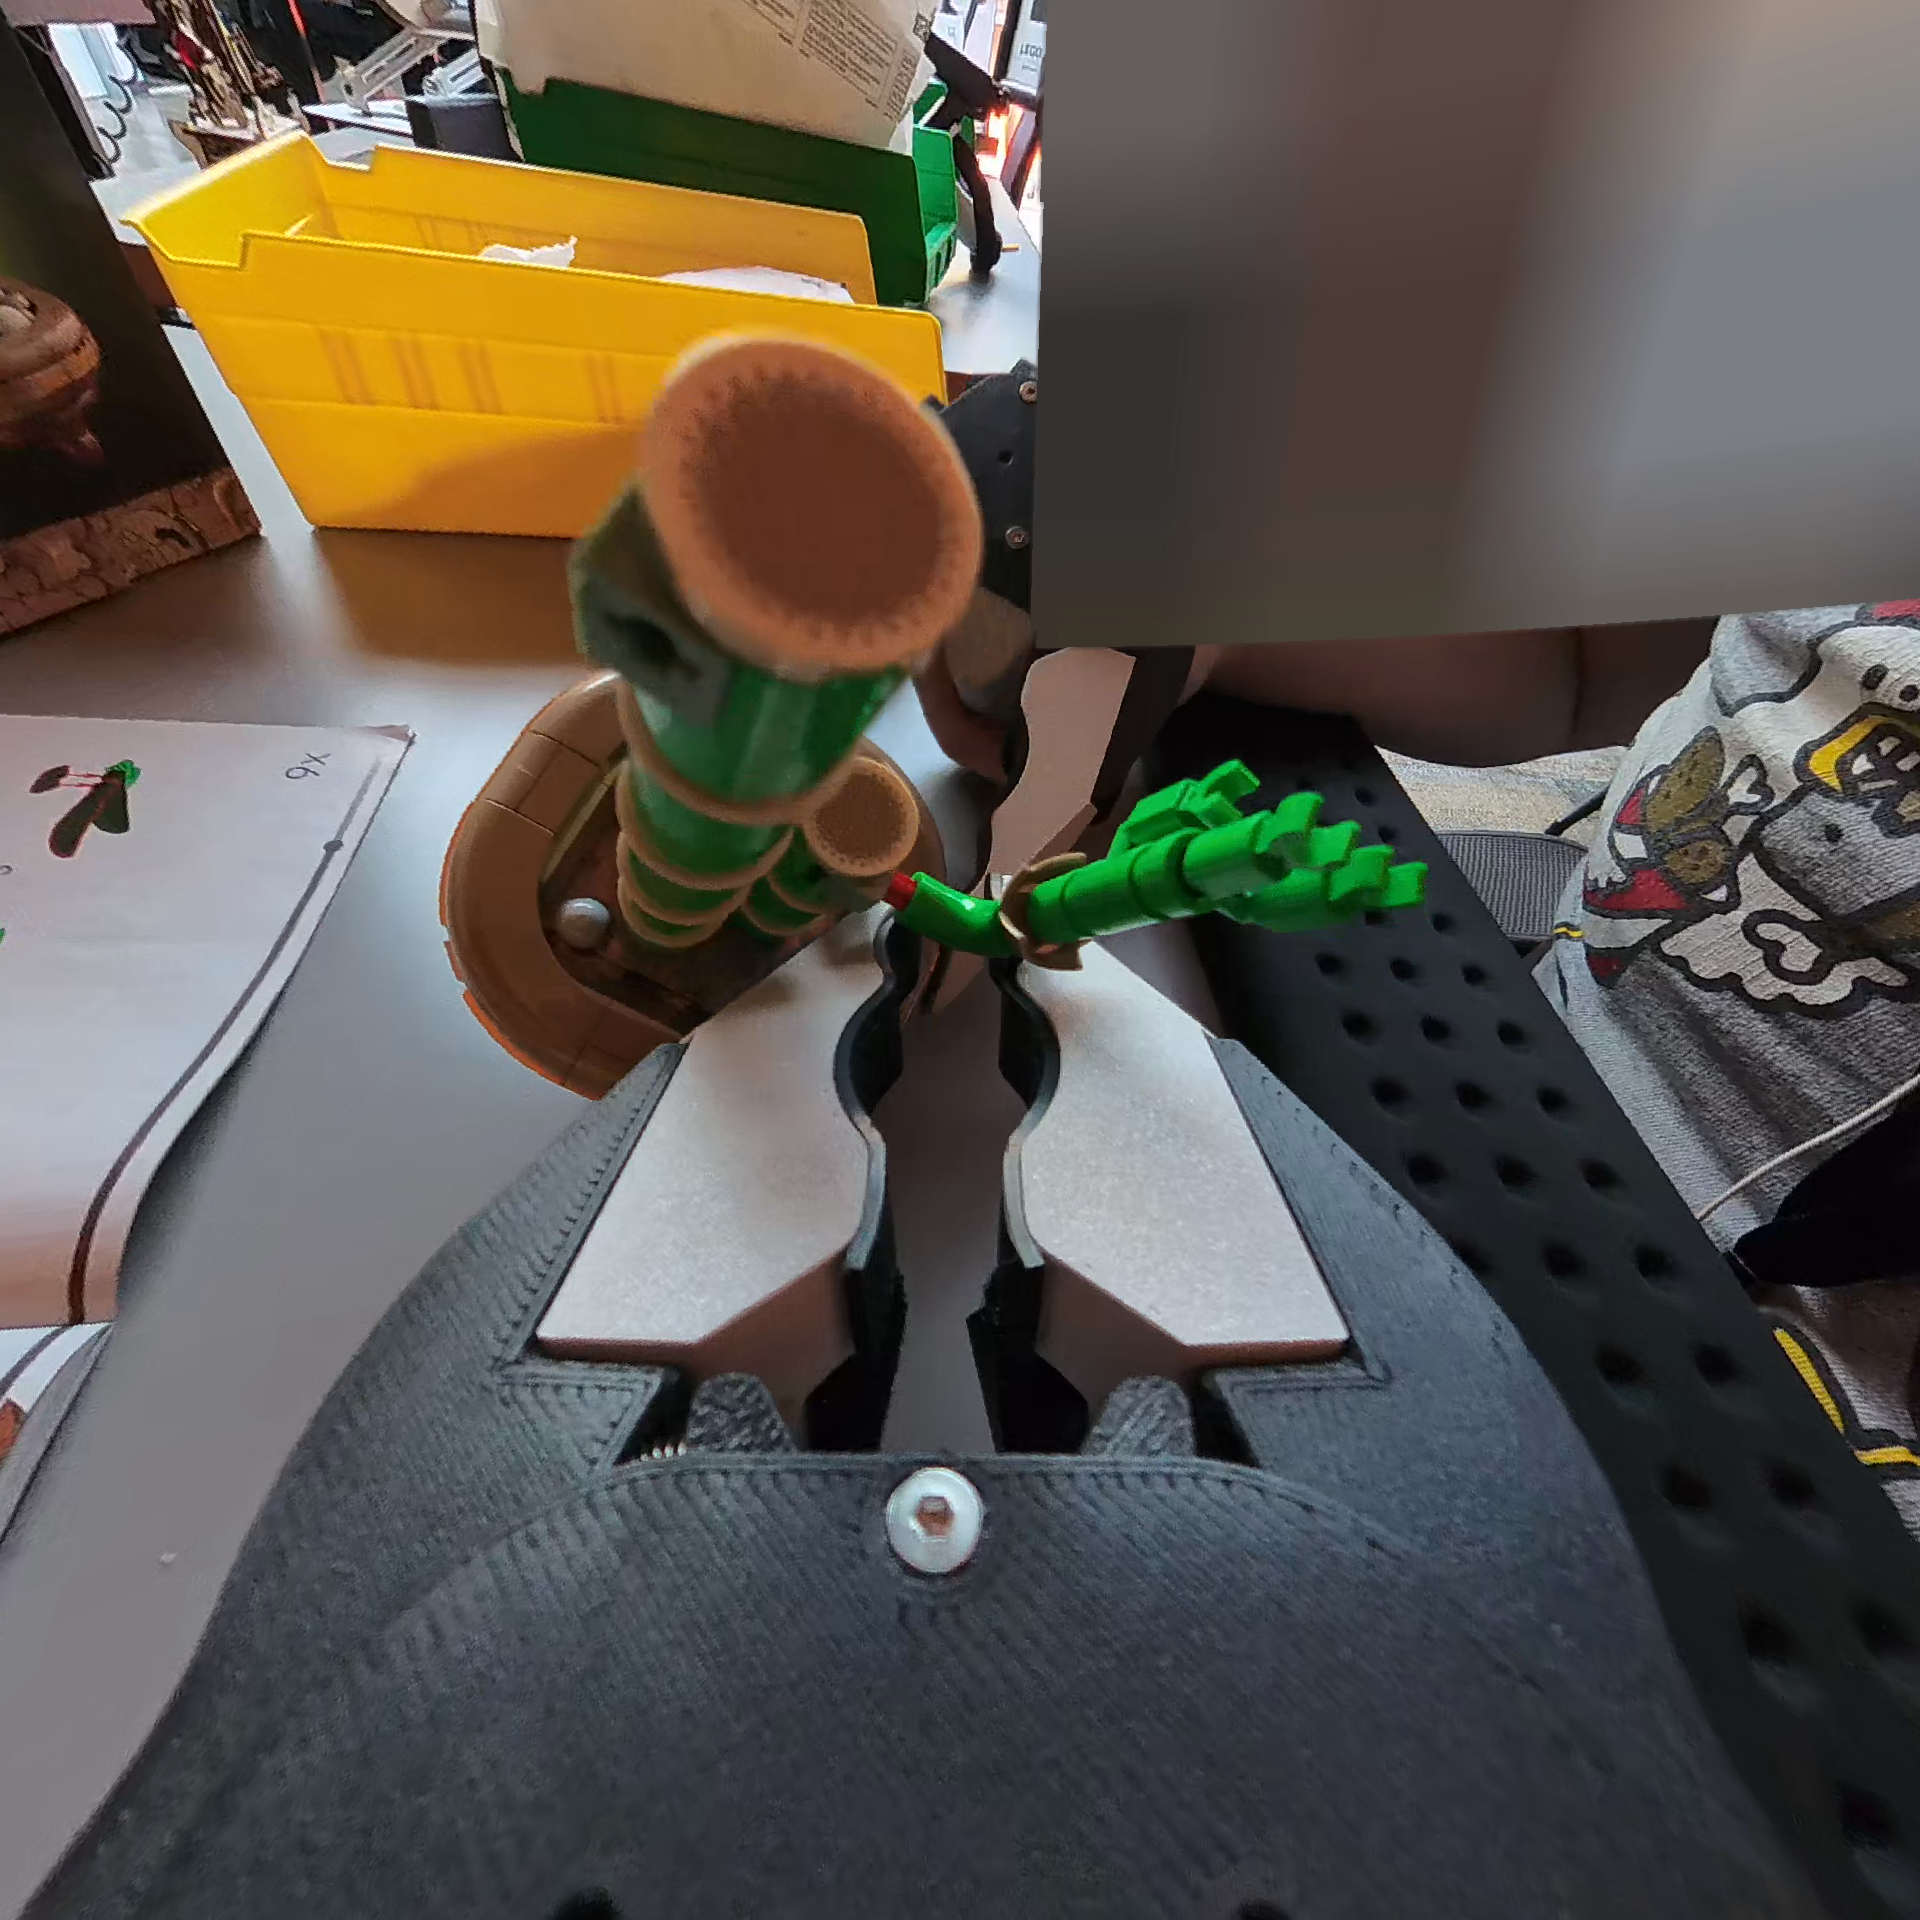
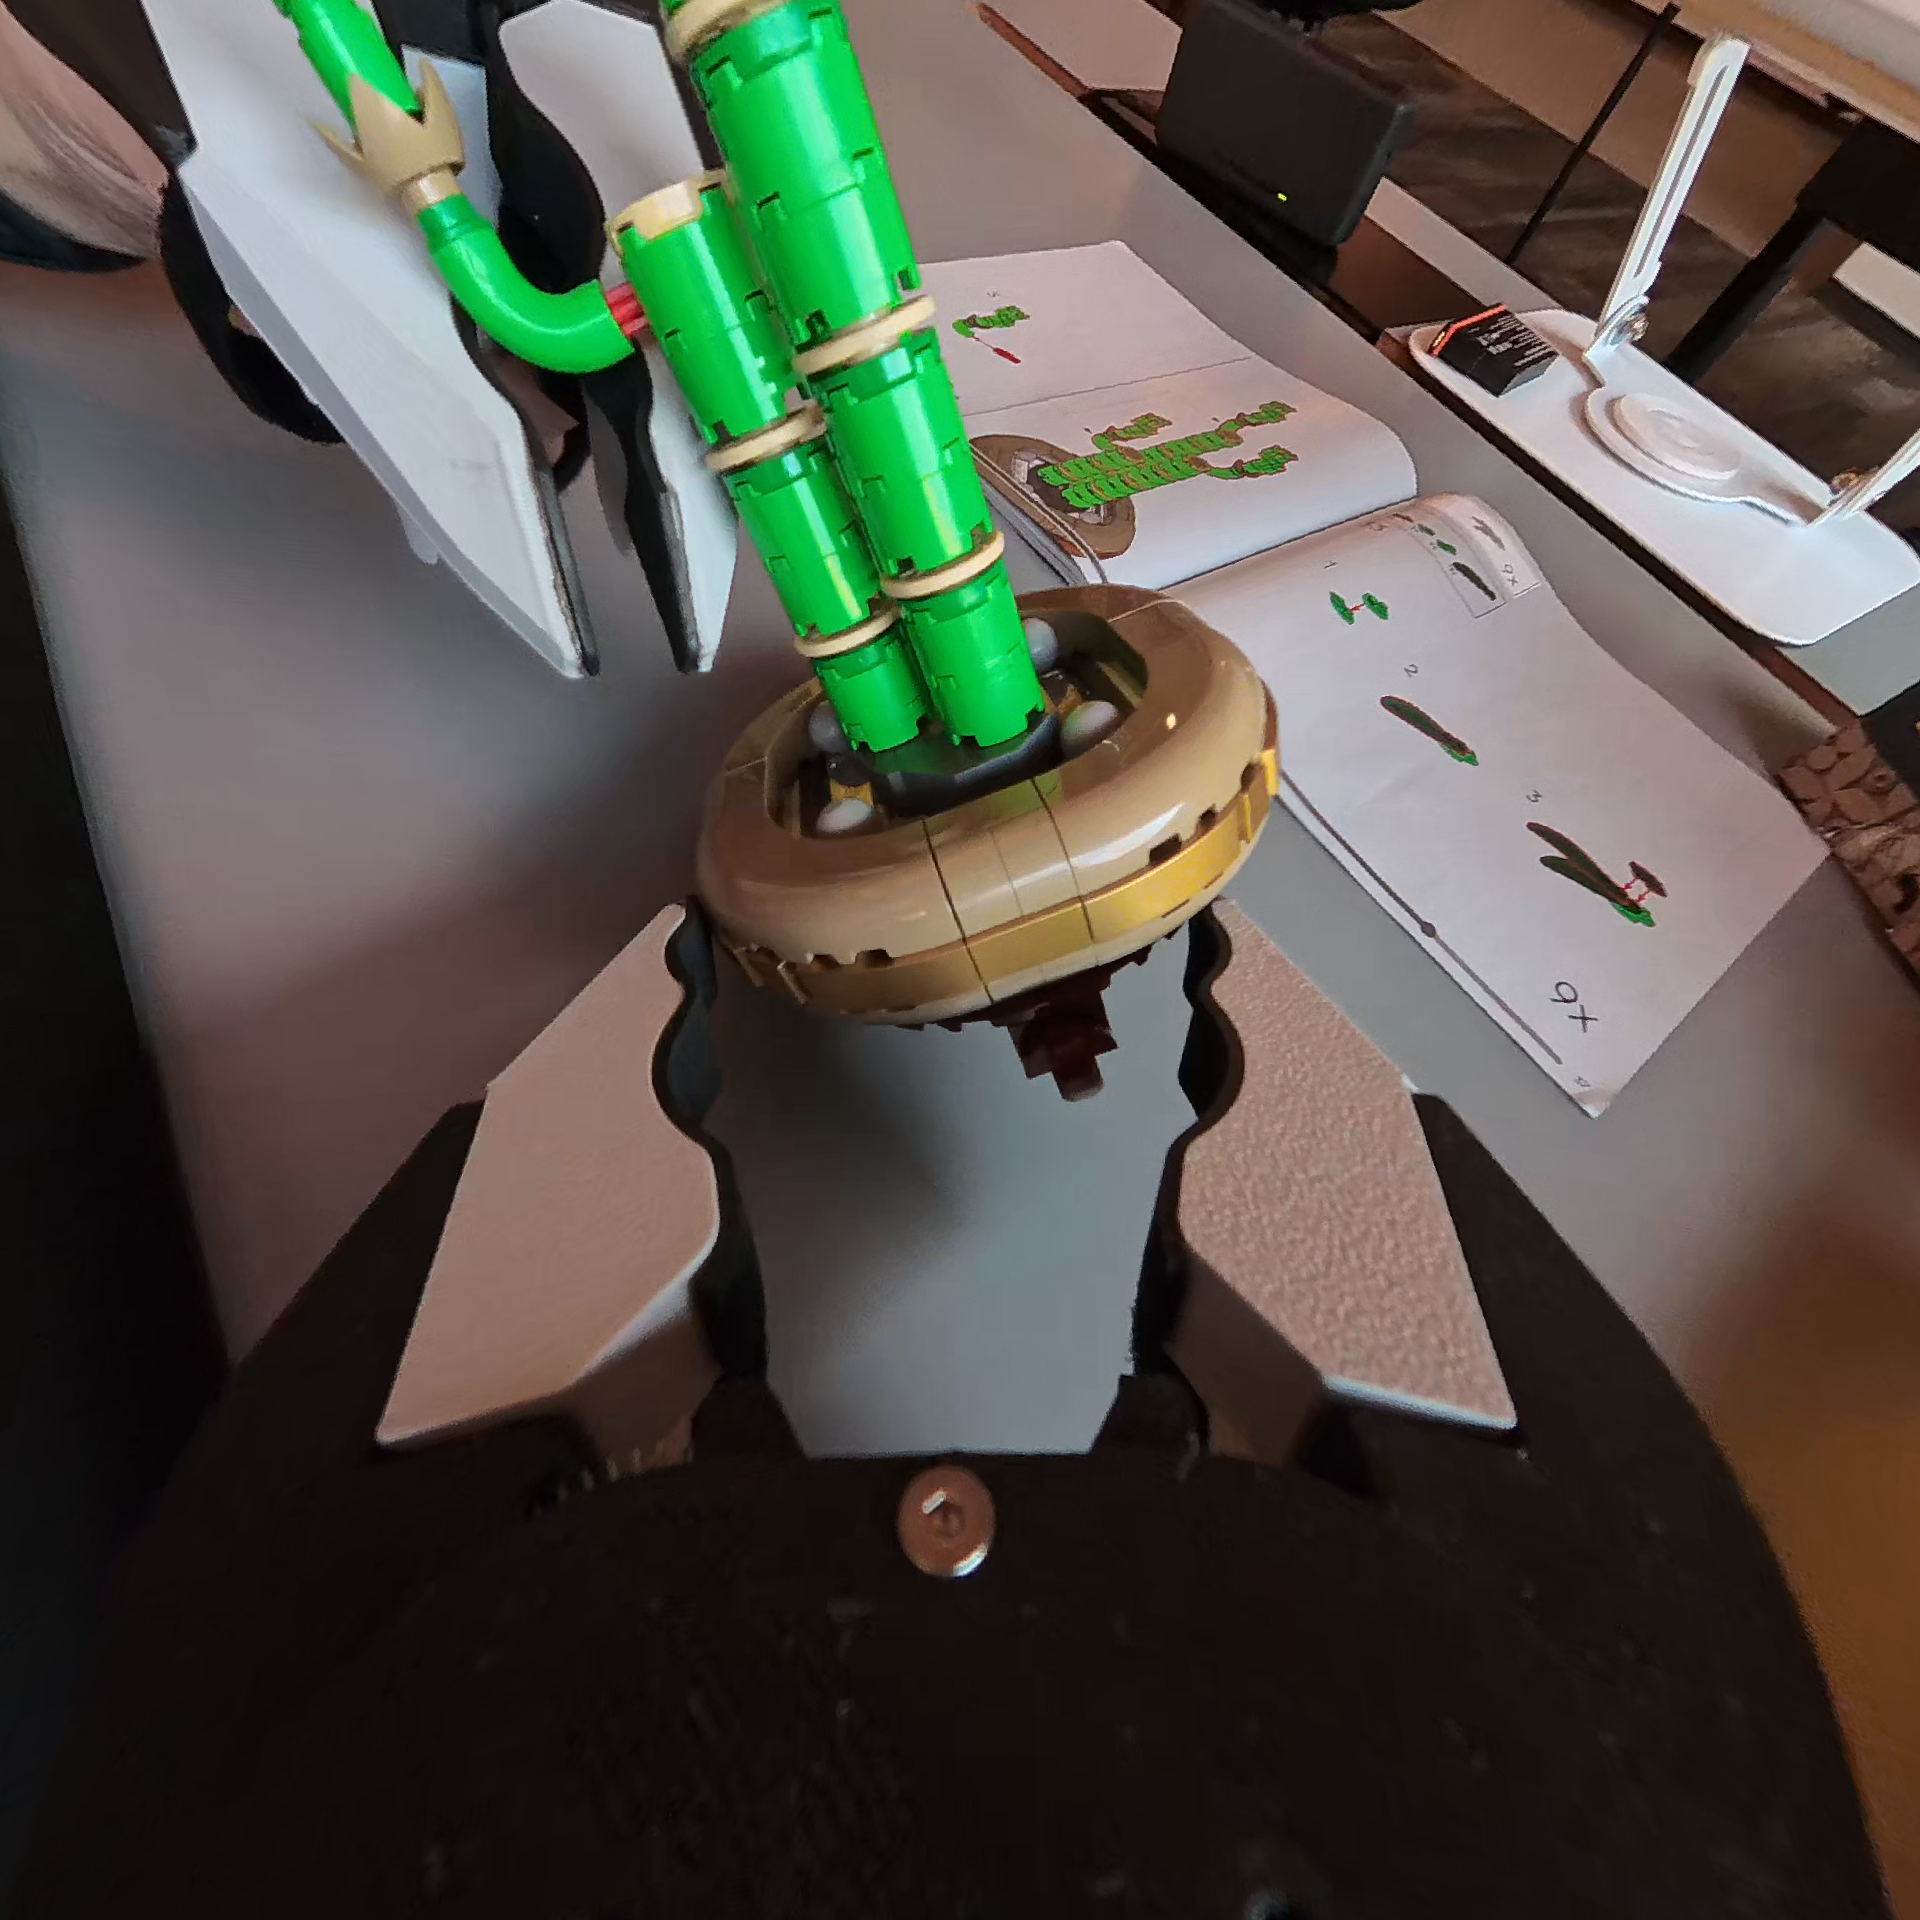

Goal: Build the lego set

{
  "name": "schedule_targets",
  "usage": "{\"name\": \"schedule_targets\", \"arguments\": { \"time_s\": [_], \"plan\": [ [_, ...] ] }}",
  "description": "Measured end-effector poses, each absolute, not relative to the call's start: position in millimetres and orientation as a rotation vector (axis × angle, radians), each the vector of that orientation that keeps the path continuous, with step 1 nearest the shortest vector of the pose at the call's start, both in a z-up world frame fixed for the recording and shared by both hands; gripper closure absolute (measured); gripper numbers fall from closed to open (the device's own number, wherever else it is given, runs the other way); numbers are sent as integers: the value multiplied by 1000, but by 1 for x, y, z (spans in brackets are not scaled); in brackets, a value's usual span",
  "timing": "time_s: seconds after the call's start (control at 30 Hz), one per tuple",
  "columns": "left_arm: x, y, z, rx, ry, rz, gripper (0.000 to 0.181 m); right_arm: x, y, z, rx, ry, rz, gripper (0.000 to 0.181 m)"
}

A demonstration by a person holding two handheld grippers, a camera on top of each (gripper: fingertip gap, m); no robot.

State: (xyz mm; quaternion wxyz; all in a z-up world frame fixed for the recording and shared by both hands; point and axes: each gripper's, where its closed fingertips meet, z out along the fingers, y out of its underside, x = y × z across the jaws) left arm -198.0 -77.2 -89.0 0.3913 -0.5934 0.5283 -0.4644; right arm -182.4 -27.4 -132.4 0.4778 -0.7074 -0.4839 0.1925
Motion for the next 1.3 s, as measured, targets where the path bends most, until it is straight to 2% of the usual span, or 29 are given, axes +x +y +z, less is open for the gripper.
{"name": "schedule_targets", "arguments": {
  "time_s": [0.67, 0.83, 1.03, 1.3],
  "plan": [
    [-219, -62, -76, -1529, 1195, -1093, 170, -202, -35, -142, -1950, -994, 532, 91],
    [-223, -62, -72, -1530, 1161, -1086, 156, -199, -43, -152, -2010, -1001, 485, 90],
    [-226, -53, -67, -1540, 1104, -981, 149, -201, -54, -154, -2043, -1003, 480, 90],
    [-232, -47, -63, -1534, 1057, -857, 155, -199, -60, -162, -2044, -1192, 402, 92]
  ]
}}
